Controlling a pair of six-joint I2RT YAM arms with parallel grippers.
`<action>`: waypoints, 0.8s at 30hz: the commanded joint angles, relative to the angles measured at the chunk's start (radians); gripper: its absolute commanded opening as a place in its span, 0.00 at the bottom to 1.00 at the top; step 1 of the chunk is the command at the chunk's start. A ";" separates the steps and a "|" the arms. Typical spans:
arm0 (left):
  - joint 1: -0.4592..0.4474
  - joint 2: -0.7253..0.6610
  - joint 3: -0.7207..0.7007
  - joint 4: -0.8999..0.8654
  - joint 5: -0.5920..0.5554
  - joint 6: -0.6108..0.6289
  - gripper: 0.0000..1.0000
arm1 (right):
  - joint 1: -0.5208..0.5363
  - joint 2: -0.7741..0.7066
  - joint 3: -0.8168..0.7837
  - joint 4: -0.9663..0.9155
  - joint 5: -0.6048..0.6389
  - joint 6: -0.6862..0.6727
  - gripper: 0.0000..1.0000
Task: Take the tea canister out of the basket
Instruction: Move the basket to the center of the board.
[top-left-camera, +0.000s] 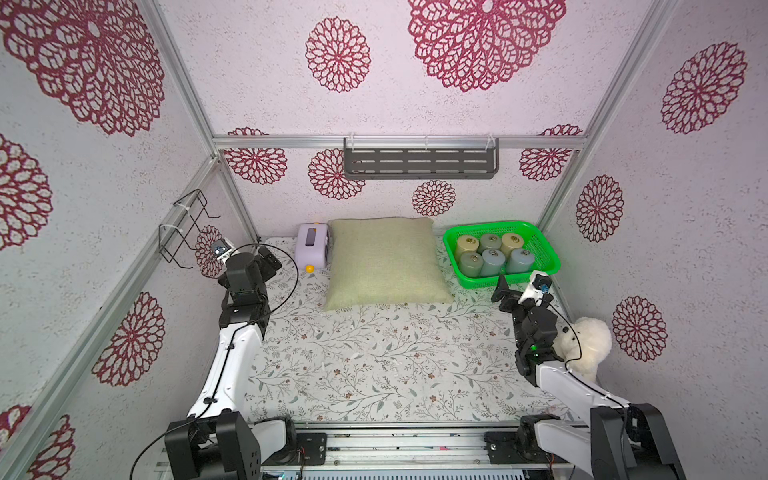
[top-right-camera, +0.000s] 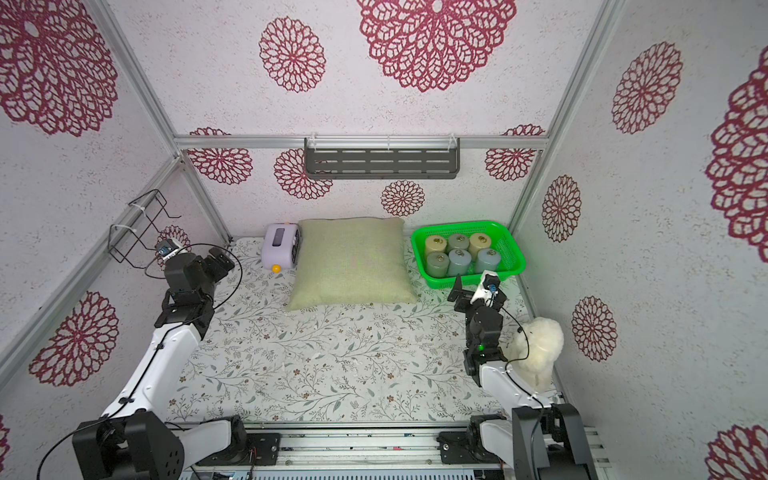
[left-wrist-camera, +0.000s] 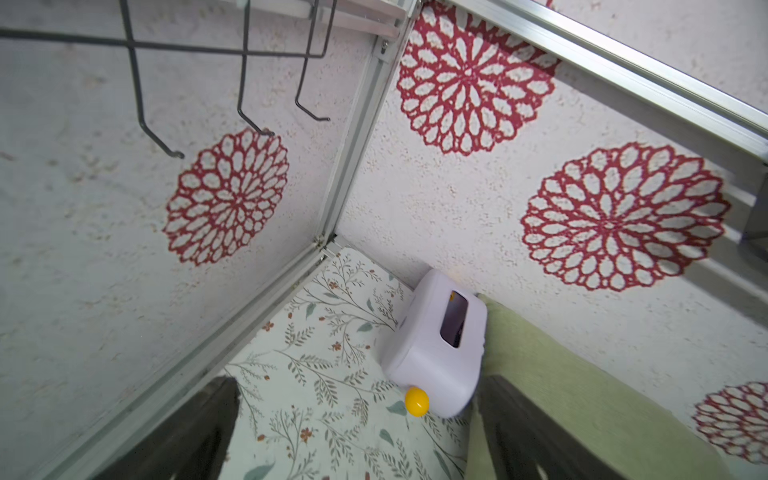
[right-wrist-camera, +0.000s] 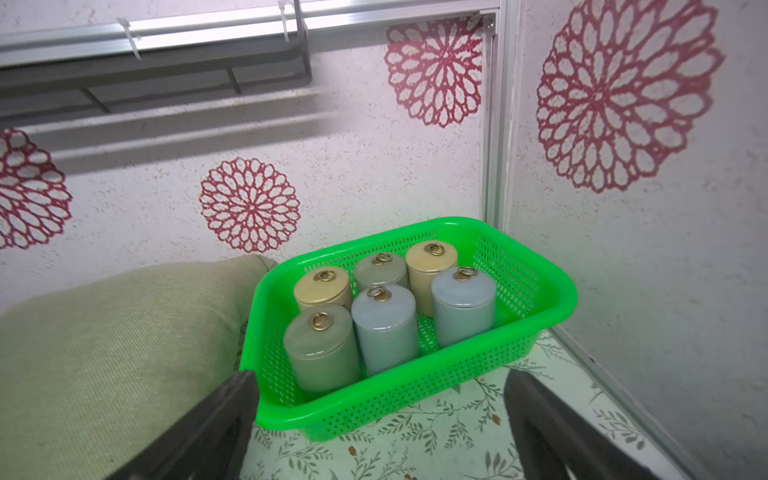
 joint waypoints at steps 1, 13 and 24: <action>-0.018 -0.019 0.014 -0.135 0.103 -0.127 0.97 | 0.002 -0.071 -0.037 -0.088 -0.045 0.211 0.99; -0.397 -0.044 -0.177 0.023 -0.036 -0.262 0.97 | 0.039 0.190 0.460 -0.645 -0.219 0.100 0.99; -0.685 0.138 -0.187 0.030 -0.255 -0.200 0.97 | 0.149 0.613 0.905 -0.935 -0.135 0.054 0.91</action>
